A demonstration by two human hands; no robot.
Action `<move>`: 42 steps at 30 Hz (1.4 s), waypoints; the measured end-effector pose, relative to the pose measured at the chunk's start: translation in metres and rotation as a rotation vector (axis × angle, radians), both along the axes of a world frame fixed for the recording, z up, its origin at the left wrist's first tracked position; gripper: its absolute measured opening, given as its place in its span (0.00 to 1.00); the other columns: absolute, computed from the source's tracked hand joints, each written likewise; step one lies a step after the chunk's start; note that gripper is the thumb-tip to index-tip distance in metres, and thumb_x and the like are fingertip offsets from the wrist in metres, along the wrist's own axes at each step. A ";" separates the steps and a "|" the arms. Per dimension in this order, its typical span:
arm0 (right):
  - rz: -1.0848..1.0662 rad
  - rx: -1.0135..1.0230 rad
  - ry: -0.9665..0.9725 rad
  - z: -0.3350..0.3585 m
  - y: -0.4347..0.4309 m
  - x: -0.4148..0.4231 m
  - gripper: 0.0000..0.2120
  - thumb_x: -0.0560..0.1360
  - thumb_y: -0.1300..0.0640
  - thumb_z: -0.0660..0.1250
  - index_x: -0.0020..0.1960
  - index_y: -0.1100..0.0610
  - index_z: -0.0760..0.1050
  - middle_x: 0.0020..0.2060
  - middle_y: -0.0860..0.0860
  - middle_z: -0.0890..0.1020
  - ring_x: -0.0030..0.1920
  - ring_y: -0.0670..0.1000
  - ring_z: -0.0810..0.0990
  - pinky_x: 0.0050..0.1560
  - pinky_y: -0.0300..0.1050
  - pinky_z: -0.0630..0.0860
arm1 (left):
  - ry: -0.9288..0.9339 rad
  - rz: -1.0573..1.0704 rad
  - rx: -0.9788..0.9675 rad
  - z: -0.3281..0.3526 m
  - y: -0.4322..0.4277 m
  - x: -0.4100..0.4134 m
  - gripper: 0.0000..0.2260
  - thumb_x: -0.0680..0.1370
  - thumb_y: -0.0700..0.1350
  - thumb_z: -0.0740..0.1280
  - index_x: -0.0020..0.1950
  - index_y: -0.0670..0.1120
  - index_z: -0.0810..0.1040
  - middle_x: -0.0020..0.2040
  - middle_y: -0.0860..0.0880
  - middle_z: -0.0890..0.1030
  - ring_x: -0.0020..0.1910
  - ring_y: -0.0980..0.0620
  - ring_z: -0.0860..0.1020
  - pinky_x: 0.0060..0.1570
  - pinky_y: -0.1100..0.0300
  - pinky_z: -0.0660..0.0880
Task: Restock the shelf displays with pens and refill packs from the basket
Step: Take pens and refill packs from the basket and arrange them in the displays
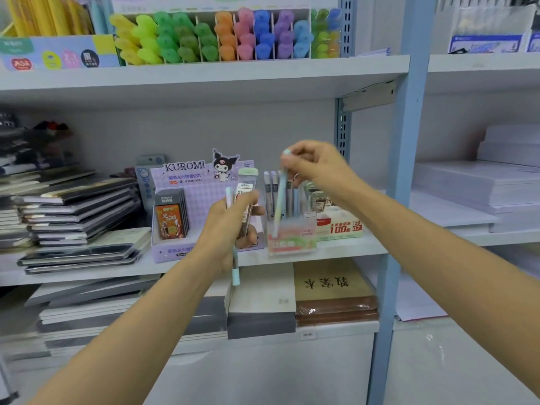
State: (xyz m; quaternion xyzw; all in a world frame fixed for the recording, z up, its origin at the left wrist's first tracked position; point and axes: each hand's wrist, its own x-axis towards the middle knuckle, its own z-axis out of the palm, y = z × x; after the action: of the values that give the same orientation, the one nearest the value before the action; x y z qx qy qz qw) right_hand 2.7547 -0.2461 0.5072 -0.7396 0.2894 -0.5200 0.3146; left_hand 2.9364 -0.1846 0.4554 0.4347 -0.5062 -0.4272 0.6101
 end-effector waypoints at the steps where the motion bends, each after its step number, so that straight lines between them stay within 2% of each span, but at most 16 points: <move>1: -0.069 -0.018 -0.078 0.005 -0.006 -0.006 0.04 0.77 0.59 0.68 0.50 0.59 0.77 0.40 0.54 0.83 0.38 0.48 0.82 0.41 0.38 0.80 | 0.060 -0.023 0.041 0.001 -0.001 0.003 0.13 0.80 0.50 0.60 0.45 0.41 0.76 0.38 0.45 0.81 0.18 0.53 0.68 0.17 0.67 0.63; 3: -0.197 -0.060 -0.145 0.010 -0.019 -0.017 0.03 0.77 0.60 0.67 0.49 0.59 0.76 0.40 0.55 0.83 0.37 0.49 0.83 0.41 0.40 0.80 | 0.157 -0.071 0.088 0.000 -0.002 0.007 0.19 0.80 0.50 0.51 0.45 0.39 0.77 0.33 0.44 0.77 0.19 0.52 0.68 0.17 0.66 0.63; 6: -0.323 -0.064 -0.072 0.001 -0.040 -0.020 0.02 0.76 0.61 0.68 0.47 0.57 0.75 0.38 0.54 0.83 0.35 0.49 0.83 0.39 0.41 0.81 | 0.108 -0.075 0.096 -0.006 -0.006 0.010 0.20 0.80 0.46 0.49 0.49 0.39 0.78 0.34 0.45 0.75 0.20 0.52 0.67 0.18 0.65 0.65; 8: -0.368 -0.051 -0.010 -0.010 -0.050 -0.017 0.03 0.76 0.61 0.69 0.46 0.56 0.76 0.37 0.52 0.82 0.34 0.47 0.83 0.38 0.38 0.81 | 0.065 -0.086 0.077 -0.008 -0.009 0.010 0.17 0.82 0.45 0.49 0.55 0.38 0.75 0.37 0.45 0.74 0.21 0.52 0.68 0.19 0.65 0.65; 11: -0.399 -0.070 0.050 -0.023 -0.062 -0.011 0.02 0.77 0.61 0.69 0.48 0.58 0.76 0.36 0.51 0.82 0.32 0.44 0.82 0.36 0.37 0.81 | 0.101 -0.138 0.064 -0.011 -0.013 0.013 0.12 0.84 0.43 0.53 0.58 0.38 0.72 0.40 0.44 0.74 0.23 0.52 0.71 0.21 0.64 0.69; 14: -0.423 -0.148 0.141 -0.022 -0.068 -0.011 0.02 0.77 0.60 0.68 0.47 0.56 0.75 0.35 0.50 0.83 0.30 0.41 0.82 0.35 0.35 0.80 | 0.105 -0.185 0.054 -0.016 -0.015 0.020 0.08 0.84 0.44 0.57 0.57 0.40 0.72 0.40 0.45 0.77 0.26 0.52 0.74 0.27 0.63 0.74; 17: -0.434 -0.183 0.230 -0.016 -0.068 -0.015 0.03 0.77 0.58 0.68 0.45 0.53 0.75 0.37 0.50 0.84 0.33 0.45 0.83 0.39 0.38 0.81 | 0.093 -0.220 0.037 -0.021 -0.018 0.026 0.07 0.82 0.46 0.61 0.55 0.43 0.73 0.36 0.48 0.81 0.27 0.52 0.75 0.32 0.62 0.77; 22: -0.397 -0.178 0.221 -0.012 -0.069 -0.010 0.05 0.76 0.59 0.70 0.43 0.54 0.75 0.36 0.51 0.83 0.31 0.42 0.83 0.35 0.33 0.78 | 0.068 -0.256 0.007 -0.025 -0.020 0.025 0.07 0.80 0.47 0.65 0.50 0.45 0.71 0.33 0.49 0.79 0.24 0.54 0.71 0.22 0.66 0.67; 24: -0.381 -0.171 0.224 -0.010 -0.070 -0.010 0.05 0.76 0.60 0.70 0.43 0.55 0.75 0.35 0.51 0.83 0.31 0.43 0.83 0.36 0.35 0.80 | 0.053 -0.251 -0.007 -0.026 -0.020 0.026 0.06 0.79 0.47 0.66 0.48 0.46 0.72 0.34 0.50 0.78 0.23 0.54 0.70 0.21 0.66 0.65; 32: -0.354 -0.141 0.244 -0.011 -0.071 -0.013 0.04 0.76 0.59 0.70 0.43 0.55 0.75 0.36 0.51 0.84 0.34 0.47 0.85 0.42 0.43 0.83 | 0.028 -0.233 -0.033 -0.027 -0.021 0.025 0.06 0.78 0.45 0.67 0.47 0.45 0.72 0.34 0.50 0.78 0.23 0.55 0.70 0.21 0.66 0.65; 35: -0.338 -0.119 0.264 -0.007 -0.071 -0.016 0.03 0.76 0.60 0.70 0.45 0.57 0.76 0.35 0.51 0.84 0.33 0.47 0.85 0.43 0.44 0.83 | 0.000 -0.233 -0.046 -0.027 -0.020 0.026 0.06 0.78 0.44 0.68 0.48 0.44 0.72 0.33 0.50 0.78 0.23 0.55 0.70 0.21 0.66 0.65; 39: -0.341 -0.118 0.225 -0.013 -0.068 -0.008 0.08 0.75 0.60 0.71 0.51 0.57 0.75 0.35 0.52 0.84 0.33 0.47 0.84 0.37 0.38 0.82 | -0.028 -0.228 -0.062 -0.027 -0.021 0.025 0.06 0.78 0.44 0.68 0.48 0.44 0.73 0.33 0.49 0.79 0.23 0.54 0.71 0.21 0.66 0.66; 42: -0.459 -0.209 0.274 -0.019 -0.070 0.002 0.06 0.72 0.59 0.74 0.44 0.56 0.76 0.36 0.48 0.81 0.33 0.43 0.78 0.36 0.36 0.74 | -0.065 -0.227 -0.075 -0.029 -0.022 0.024 0.06 0.78 0.44 0.69 0.49 0.44 0.73 0.34 0.49 0.79 0.24 0.54 0.71 0.22 0.65 0.66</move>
State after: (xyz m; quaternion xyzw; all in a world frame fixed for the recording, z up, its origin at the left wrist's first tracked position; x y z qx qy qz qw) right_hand 2.7562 -0.3165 0.4885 -0.7464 0.4340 -0.4999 0.0686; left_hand 2.9606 -0.2066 0.4269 0.3651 -0.5874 -0.4601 0.5567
